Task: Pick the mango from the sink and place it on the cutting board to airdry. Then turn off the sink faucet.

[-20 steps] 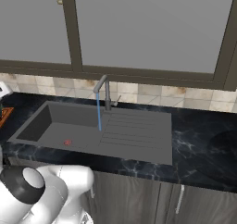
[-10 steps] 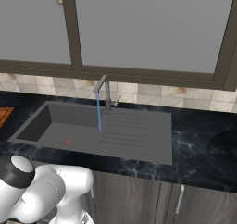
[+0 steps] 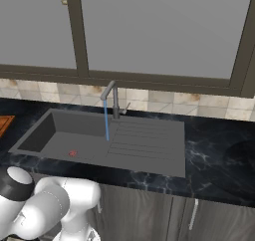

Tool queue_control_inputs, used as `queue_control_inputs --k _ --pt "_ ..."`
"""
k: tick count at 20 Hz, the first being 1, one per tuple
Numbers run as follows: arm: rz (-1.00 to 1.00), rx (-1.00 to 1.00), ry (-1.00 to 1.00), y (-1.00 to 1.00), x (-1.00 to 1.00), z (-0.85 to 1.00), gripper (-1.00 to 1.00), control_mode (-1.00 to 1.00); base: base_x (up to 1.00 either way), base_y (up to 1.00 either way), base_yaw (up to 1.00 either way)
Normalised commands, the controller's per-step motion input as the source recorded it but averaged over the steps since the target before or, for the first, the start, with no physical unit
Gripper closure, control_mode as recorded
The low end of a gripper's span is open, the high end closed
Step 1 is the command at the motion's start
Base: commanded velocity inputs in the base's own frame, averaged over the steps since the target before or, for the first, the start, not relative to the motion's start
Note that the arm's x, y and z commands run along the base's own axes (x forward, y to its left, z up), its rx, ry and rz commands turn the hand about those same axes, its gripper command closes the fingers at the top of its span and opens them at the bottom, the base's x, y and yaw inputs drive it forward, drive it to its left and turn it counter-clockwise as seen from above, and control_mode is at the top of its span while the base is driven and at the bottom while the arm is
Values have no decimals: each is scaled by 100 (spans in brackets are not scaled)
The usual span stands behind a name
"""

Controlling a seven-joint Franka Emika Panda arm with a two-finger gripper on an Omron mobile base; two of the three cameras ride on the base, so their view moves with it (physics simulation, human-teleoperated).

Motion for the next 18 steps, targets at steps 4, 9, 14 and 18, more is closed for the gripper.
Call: queue_control_inputs --k 4,9,14,18 --pt "0 0 1 10 -1 -5 100 -100 0 0 0" --pt "0 0 3 5 0 -16 100 -100 0 0 0" --pt "0 -1 0 10 6 -20 100 -100 0 0 0" --pt "0 0 3 18 15 -18 100 -100 0 0 0"
